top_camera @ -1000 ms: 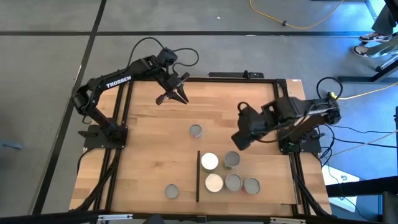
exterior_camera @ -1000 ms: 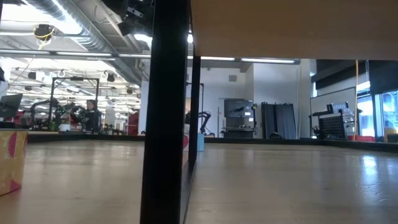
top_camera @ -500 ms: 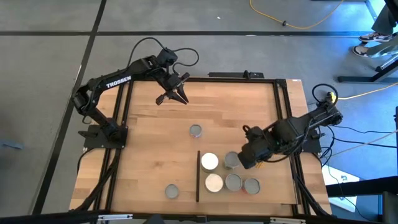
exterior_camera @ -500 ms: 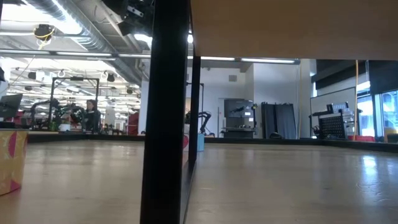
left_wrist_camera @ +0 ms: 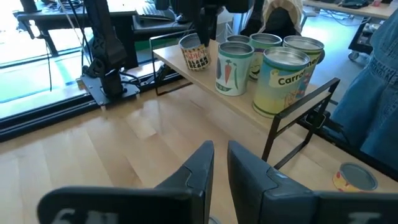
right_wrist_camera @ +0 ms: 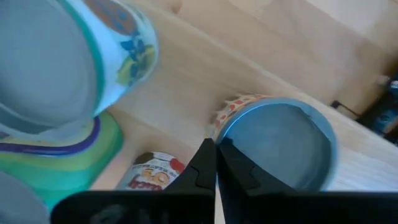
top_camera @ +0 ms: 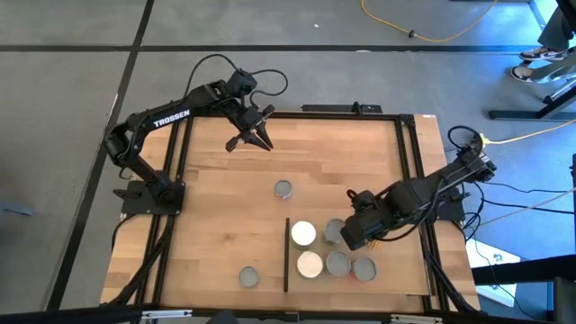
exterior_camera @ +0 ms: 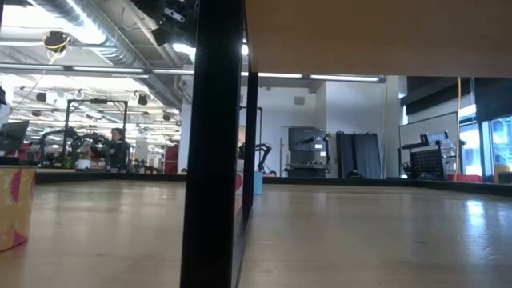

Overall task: Pick and place cans onto a shelf
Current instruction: Put the canned spicy black beans on the shelf, then put the canned pineapple rings on the shelf

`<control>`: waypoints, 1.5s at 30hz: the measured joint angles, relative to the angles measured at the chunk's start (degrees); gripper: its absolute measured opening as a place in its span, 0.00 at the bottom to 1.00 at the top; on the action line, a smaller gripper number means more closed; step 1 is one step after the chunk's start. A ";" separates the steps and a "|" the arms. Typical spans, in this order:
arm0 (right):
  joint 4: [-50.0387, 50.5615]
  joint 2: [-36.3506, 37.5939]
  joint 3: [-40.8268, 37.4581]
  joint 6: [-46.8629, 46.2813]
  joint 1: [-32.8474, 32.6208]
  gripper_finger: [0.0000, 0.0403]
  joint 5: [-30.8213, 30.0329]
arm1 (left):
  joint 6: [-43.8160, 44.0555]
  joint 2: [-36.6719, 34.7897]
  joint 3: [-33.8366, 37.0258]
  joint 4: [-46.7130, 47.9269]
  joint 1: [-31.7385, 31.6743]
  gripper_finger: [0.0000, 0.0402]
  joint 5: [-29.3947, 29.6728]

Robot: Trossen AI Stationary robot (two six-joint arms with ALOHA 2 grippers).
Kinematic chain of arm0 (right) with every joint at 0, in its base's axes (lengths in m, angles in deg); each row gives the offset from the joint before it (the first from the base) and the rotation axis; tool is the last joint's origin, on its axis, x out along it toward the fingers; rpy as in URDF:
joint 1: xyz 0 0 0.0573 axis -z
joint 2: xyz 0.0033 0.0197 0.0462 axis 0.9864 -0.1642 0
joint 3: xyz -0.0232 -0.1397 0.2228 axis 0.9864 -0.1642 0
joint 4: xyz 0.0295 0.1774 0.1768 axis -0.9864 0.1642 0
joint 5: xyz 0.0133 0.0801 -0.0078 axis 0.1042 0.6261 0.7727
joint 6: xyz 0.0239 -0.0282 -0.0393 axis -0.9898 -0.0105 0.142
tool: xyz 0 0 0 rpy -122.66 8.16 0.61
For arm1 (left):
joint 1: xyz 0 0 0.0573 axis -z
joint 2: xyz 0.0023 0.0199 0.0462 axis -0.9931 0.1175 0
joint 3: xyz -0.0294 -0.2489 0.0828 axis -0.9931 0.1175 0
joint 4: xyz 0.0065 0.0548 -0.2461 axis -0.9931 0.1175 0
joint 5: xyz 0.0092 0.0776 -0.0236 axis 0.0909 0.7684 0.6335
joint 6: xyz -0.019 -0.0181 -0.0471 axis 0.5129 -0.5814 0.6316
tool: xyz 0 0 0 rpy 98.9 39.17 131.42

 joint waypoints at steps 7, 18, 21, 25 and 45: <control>-4.65 0.04 -1.93 0.24 0.00 0.01 1.76 | -0.02 0.00 0.00 -0.54 0.00 0.10 1.18; -5.60 -0.01 -1.73 0.37 0.02 0.09 2.01 | 0.05 0.02 0.00 -2.45 -0.02 0.10 1.62; -6.08 -0.07 -1.75 0.39 0.02 0.10 1.39 | 0.11 0.02 0.00 -2.53 -0.02 0.10 1.62; -6.04 -0.07 -1.74 0.96 0.04 0.11 1.27 | 0.15 0.02 0.00 -2.53 -0.02 0.10 1.64; -2.37 0.70 7.46 4.94 0.02 0.11 -6.08 | 2.97 0.02 0.00 -2.55 -0.26 0.10 11.34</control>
